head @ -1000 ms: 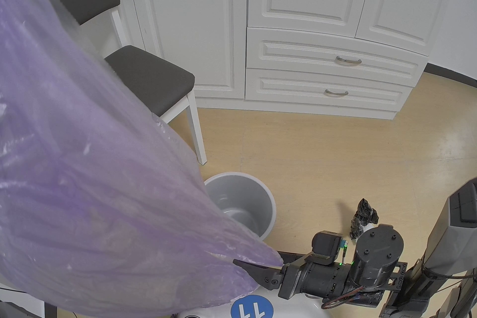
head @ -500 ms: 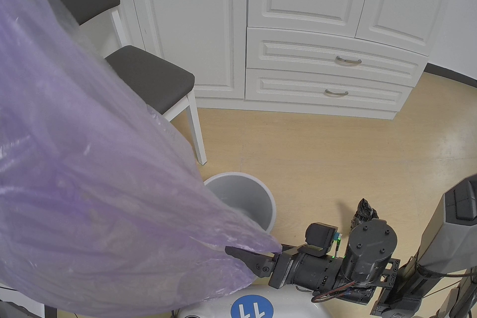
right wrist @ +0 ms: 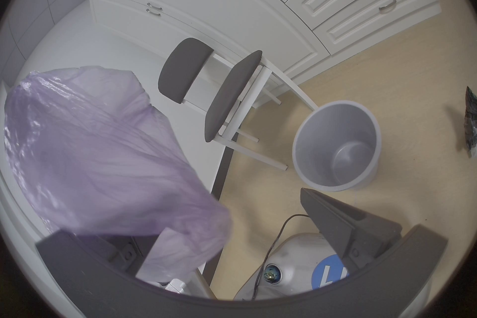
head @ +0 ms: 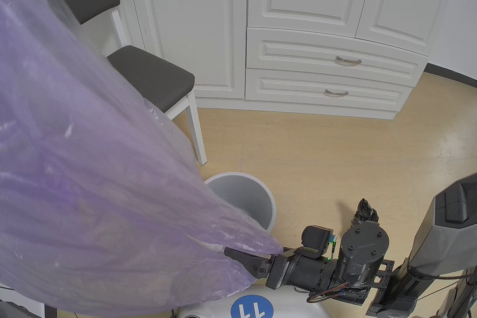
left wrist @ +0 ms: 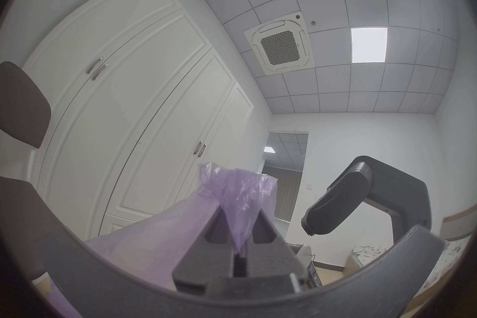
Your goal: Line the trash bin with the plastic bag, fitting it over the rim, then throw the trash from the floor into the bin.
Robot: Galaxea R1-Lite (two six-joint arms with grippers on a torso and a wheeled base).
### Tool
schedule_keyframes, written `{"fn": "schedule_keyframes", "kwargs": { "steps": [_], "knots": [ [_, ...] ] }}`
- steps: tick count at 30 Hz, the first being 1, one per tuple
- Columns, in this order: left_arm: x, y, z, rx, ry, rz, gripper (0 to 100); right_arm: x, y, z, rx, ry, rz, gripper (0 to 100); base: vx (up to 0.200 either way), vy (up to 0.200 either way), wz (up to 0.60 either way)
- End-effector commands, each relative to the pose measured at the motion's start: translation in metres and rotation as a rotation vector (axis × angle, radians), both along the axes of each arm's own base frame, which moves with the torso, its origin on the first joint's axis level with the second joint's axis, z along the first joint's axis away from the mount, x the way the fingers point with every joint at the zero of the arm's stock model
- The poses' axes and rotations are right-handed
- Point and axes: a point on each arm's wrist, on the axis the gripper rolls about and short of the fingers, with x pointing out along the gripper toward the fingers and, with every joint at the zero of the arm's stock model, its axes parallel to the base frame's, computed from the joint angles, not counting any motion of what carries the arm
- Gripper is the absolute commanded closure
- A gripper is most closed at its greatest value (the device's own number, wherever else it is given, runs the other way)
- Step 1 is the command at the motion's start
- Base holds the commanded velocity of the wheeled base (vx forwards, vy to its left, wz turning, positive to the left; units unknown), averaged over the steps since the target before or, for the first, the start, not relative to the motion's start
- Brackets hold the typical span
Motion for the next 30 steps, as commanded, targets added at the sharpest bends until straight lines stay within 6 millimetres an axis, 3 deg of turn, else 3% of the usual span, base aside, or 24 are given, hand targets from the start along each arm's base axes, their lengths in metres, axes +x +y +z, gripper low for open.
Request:
{"fn": "schedule_keyframes", "kwargs": {
  "steps": [1,13,14,22,30],
  "knots": [
    [0.0,0.001,0.002,-0.01,0.001,-0.004,100,0.002,0.002,-0.006,-0.005,0.004,-0.001,0,0.0,0.0,0.0],
    [-0.001,-0.002,0.001,-0.006,0.011,-0.023,100,0.002,0.001,0.003,0.022,-0.016,-0.006,0,0.0,0.0,0.0],
    [-0.001,-0.002,0.001,-0.004,0.012,-0.026,100,0.002,0.001,0.003,0.022,-0.016,-0.007,100,0.0,0.0,0.0],
    [0.003,-0.01,-0.008,0.027,0.059,-0.047,100,0.003,-0.002,0.021,0.073,-0.06,-0.036,100,0.0,0.0,0.0],
    [0.015,-0.023,-0.016,0.064,0.143,-0.04,100,0.009,-0.023,0.044,0.078,-0.167,-0.083,100,0.0,0.0,0.0]
  ]
}}
